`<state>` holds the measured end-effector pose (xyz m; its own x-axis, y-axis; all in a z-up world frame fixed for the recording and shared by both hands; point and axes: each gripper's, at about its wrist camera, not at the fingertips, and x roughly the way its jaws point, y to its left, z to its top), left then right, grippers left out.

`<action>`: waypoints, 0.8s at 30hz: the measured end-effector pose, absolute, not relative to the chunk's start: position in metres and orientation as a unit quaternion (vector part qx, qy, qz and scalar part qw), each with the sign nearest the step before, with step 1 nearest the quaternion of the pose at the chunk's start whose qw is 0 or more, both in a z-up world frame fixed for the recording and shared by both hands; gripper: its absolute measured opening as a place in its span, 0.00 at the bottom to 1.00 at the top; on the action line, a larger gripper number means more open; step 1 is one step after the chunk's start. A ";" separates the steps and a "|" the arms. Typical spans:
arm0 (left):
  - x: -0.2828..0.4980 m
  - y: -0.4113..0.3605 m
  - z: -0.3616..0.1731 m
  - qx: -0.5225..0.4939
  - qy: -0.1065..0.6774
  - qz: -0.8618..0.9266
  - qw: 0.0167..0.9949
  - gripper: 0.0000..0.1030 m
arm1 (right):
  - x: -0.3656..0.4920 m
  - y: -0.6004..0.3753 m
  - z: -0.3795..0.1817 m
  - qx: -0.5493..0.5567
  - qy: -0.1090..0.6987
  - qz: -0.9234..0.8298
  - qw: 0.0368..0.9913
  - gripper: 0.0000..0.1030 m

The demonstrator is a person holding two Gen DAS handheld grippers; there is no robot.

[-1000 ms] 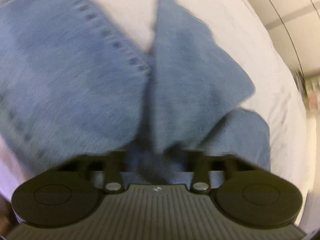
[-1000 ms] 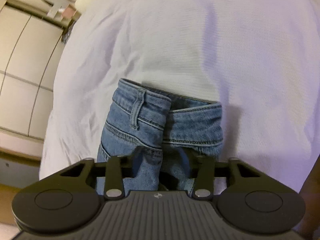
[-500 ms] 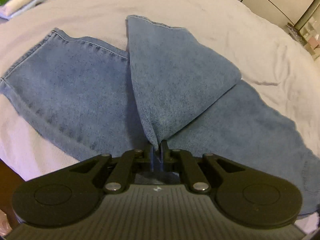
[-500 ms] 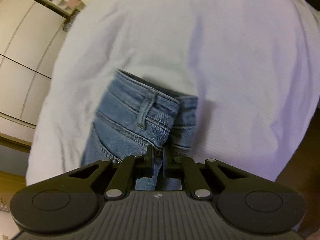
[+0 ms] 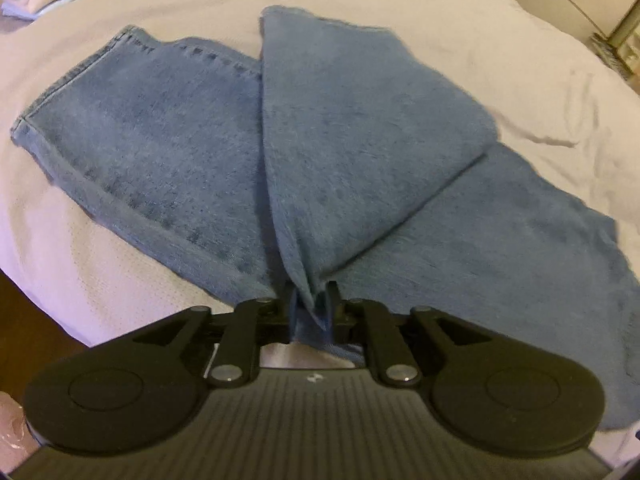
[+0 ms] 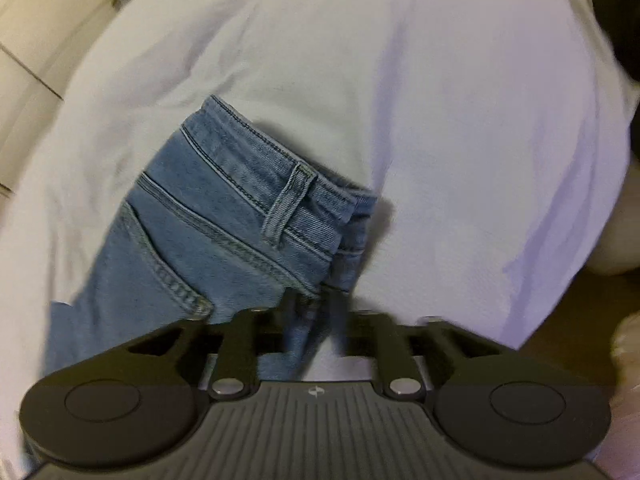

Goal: Fold clothes
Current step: 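Lower the folded jeans onto the bed and open both grippers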

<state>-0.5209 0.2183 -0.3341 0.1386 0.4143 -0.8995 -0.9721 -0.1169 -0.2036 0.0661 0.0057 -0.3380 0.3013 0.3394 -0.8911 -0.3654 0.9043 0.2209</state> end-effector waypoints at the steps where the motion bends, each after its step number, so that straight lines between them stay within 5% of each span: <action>1: -0.524 0.214 -0.329 -0.467 0.300 0.581 0.595 0.19 | 0.060 0.011 -0.327 -0.047 0.526 0.205 0.824 0.63; 6: -0.538 0.199 -0.310 -0.463 0.298 0.586 0.595 0.21 | 0.006 0.044 -0.284 -0.125 0.451 0.301 0.831 0.61; 12: -0.543 0.233 -0.336 -0.501 0.284 0.575 0.582 0.26 | -0.077 0.116 -0.325 -0.134 0.524 0.451 0.710 0.30; 18: -0.565 0.254 -0.326 -0.528 0.276 0.538 0.597 0.29 | -0.126 0.147 -0.340 -0.154 0.559 0.444 0.683 0.31; 24: -0.592 0.299 -0.300 -0.522 0.276 0.504 0.630 0.39 | -0.172 0.196 -0.334 -0.150 0.568 0.480 0.651 0.50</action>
